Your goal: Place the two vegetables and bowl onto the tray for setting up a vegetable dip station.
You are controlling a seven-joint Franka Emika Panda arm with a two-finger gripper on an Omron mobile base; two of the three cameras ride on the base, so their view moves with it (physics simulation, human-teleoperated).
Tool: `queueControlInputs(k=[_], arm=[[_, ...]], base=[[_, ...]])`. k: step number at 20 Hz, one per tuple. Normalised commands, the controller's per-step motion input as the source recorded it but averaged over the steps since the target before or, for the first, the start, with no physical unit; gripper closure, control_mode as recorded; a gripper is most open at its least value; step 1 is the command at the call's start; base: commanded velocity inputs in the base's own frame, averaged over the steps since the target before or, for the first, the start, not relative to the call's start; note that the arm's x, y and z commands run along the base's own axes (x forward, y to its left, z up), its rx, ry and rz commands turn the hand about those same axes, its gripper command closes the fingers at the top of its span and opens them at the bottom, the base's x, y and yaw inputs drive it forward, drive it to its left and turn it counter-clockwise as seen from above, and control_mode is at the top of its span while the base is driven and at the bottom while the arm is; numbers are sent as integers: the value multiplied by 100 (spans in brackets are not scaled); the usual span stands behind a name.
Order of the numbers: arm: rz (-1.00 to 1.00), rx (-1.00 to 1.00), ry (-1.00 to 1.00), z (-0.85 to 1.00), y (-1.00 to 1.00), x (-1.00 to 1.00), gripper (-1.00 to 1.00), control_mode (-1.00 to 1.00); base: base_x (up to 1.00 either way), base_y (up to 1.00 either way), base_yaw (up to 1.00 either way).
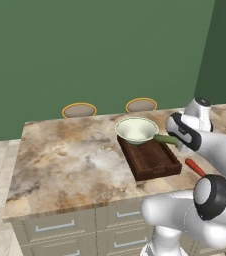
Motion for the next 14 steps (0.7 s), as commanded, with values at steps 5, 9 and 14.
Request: queueControlInputs(k=[5,9,14], arm=[[10,0,-4,-6,20,0,100,-100],[6,0,0,-11,36,0,100,-100],[3,-1,0,-6,40,0,100,-100]], base=[[0,0,0],[0,0,0],[0,0,0]])
